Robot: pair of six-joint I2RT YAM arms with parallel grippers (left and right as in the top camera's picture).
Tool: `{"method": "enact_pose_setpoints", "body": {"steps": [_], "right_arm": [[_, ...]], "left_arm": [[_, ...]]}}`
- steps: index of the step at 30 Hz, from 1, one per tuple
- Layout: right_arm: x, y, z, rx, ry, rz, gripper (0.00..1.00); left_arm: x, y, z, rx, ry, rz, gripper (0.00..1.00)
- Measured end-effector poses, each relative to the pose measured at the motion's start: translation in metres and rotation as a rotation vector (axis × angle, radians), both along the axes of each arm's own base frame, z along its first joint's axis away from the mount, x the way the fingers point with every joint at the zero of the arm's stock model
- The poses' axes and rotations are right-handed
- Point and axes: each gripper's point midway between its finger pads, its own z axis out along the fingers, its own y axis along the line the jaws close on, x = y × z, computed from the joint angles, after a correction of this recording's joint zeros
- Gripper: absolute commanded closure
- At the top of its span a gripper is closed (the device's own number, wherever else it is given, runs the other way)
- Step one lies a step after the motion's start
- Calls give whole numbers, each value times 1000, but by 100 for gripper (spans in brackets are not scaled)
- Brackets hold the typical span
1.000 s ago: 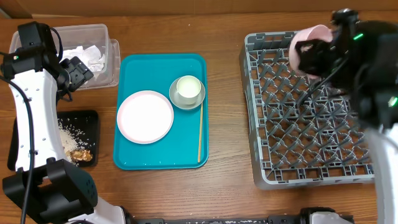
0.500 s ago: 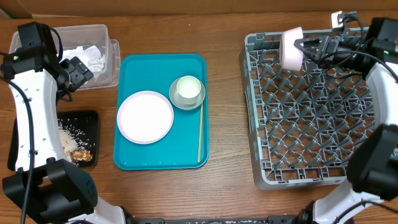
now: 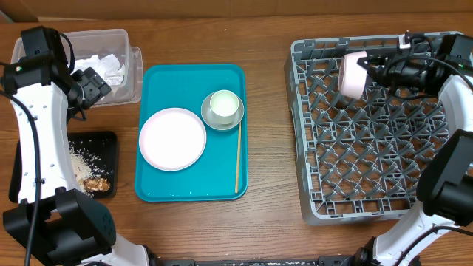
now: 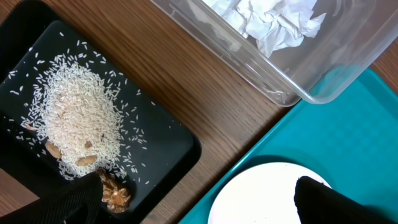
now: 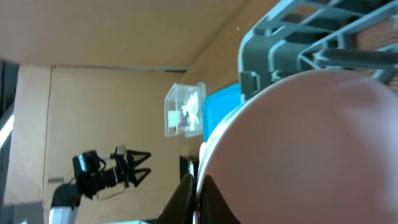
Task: Sort waste into correct bins and load items into the dishwasher
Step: 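Lift the pink bowl and carry it to the back of the dish rack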
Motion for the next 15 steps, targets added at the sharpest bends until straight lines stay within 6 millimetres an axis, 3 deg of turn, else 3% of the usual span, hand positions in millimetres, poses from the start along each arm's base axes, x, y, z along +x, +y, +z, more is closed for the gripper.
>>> {"method": "enact_pose_setpoints", "body": {"steps": [10, 15], "right_arm": [[-3, -10, -8, 3, 85, -48, 94], [-4, -26, -16, -27, 140, -106, 93]], "left_arm": [[0, 0, 0, 0, 0, 0, 0], [0, 0, 0, 0, 0, 0, 0]]}}
